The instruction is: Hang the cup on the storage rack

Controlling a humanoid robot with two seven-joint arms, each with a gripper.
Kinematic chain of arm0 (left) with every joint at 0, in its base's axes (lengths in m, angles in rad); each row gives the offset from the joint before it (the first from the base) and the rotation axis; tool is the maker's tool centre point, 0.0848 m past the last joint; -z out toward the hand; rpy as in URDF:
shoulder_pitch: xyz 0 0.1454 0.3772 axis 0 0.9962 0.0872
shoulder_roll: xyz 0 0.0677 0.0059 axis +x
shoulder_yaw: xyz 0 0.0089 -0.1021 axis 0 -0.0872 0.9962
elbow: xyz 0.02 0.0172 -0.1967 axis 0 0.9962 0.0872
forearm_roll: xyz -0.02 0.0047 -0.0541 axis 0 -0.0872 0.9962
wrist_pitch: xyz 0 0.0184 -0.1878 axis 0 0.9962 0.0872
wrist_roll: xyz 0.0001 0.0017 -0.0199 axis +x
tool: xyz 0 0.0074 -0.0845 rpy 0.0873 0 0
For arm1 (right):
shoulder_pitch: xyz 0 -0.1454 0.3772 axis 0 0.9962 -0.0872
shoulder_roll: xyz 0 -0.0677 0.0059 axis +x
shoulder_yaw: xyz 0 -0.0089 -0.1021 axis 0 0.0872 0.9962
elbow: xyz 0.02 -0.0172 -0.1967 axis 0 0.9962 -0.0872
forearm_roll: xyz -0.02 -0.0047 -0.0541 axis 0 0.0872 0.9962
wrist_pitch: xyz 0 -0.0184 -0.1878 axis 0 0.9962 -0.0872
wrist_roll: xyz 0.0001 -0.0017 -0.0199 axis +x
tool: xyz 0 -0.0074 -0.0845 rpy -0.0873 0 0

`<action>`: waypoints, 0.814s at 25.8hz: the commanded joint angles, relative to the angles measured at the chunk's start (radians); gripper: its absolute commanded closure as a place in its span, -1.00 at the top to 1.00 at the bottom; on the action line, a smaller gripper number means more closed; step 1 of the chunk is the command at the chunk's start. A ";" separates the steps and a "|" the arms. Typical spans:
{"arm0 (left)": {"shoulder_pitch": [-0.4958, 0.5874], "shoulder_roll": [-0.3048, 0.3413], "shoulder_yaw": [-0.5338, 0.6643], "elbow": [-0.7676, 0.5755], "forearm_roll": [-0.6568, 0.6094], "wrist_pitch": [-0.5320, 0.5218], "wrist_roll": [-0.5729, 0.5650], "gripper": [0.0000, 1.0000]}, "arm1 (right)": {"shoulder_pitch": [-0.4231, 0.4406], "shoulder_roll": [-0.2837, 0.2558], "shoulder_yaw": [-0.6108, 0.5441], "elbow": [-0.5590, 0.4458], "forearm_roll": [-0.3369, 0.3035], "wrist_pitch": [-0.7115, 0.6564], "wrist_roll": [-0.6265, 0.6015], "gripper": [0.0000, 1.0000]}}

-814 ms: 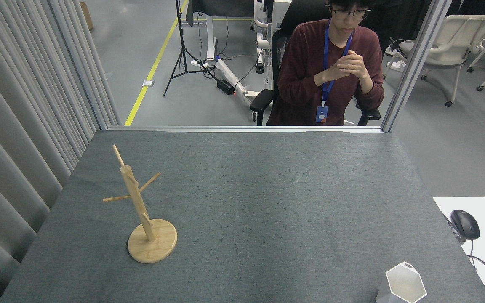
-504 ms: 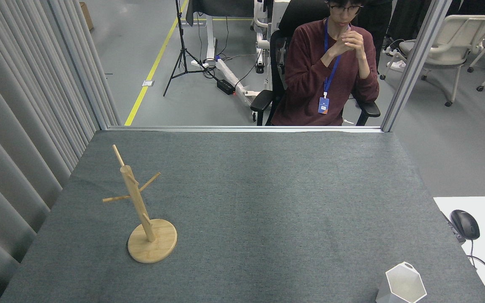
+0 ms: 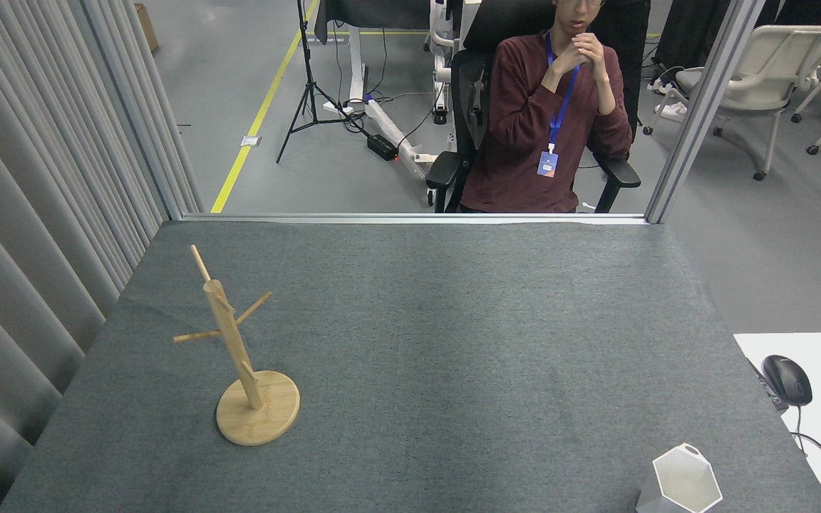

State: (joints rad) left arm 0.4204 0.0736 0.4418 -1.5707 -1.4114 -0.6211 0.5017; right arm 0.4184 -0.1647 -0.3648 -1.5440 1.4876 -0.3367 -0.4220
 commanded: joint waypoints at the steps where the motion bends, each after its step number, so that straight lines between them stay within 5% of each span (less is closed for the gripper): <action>1: 0.000 0.000 0.000 0.003 -0.001 -0.002 0.001 1.00 | -0.039 -0.021 0.001 0.027 0.017 0.004 0.003 0.98; 21: 0.001 0.005 0.012 -0.006 -0.003 -0.002 0.008 0.99 | -0.101 -0.021 0.059 0.061 0.062 0.004 0.015 0.98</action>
State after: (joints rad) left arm 0.4209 0.0766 0.4497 -1.5761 -1.4144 -0.6220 0.5094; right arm 0.3309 -0.1885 -0.3194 -1.4916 1.5336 -0.3360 -0.4062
